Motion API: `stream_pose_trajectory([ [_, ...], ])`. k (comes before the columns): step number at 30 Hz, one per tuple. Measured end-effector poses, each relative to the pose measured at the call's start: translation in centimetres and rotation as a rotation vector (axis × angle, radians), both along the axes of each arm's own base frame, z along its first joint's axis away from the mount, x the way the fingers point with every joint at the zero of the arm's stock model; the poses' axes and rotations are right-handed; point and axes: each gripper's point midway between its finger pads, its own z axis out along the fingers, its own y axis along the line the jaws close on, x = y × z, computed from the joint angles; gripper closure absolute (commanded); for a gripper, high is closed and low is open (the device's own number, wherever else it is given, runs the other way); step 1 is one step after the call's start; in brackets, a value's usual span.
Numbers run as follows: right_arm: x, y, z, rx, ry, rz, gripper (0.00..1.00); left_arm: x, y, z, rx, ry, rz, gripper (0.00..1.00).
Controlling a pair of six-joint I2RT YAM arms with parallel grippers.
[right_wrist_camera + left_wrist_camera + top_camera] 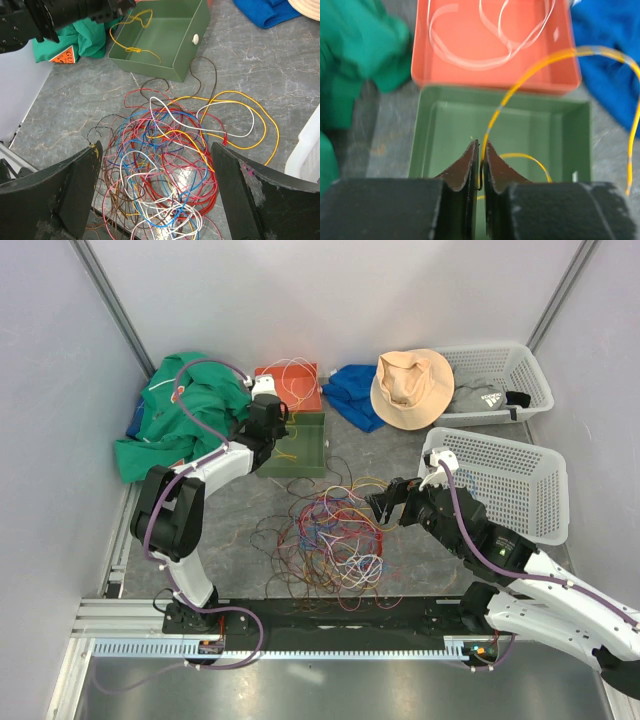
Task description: Untangle the cables
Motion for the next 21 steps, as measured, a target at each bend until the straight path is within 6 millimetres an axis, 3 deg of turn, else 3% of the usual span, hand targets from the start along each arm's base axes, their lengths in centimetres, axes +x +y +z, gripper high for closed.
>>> stream_pose_trajectory([
  [2,0.0,0.1,-0.1,-0.002,0.002,0.000,0.02,-0.6,0.2,-1.2,-0.001,0.035,0.007,0.52],
  [4,0.1,0.1,-0.1,-0.002,0.001,0.000,0.02,-1.2,0.3,-2.0,-0.001,0.063,0.013,0.13],
  [5,0.1,0.2,-0.1,-0.002,0.002,0.000,0.02,-1.4,0.4,-2.3,0.000,0.073,0.018,0.01],
  [8,0.2,0.3,-0.1,0.002,0.000,0.000,0.02,-2.0,0.8,-2.5,0.003,0.097,0.038,0.00],
  [11,0.3,0.6,-0.3,0.005,0.005,0.003,0.02,-2.5,1.3,-1.5,0.020,0.100,0.059,0.00],
  [17,0.6,1.0,-0.8,0.007,0.005,0.003,0.02,-2.5,2.1,3.4,0.023,0.048,0.105,0.00],
  [21,1.2,1.2,-3.5,-0.048,0.042,-0.016,0.02,-4.4,2.4,8.1,-0.039,-0.022,0.125,0.00],
])
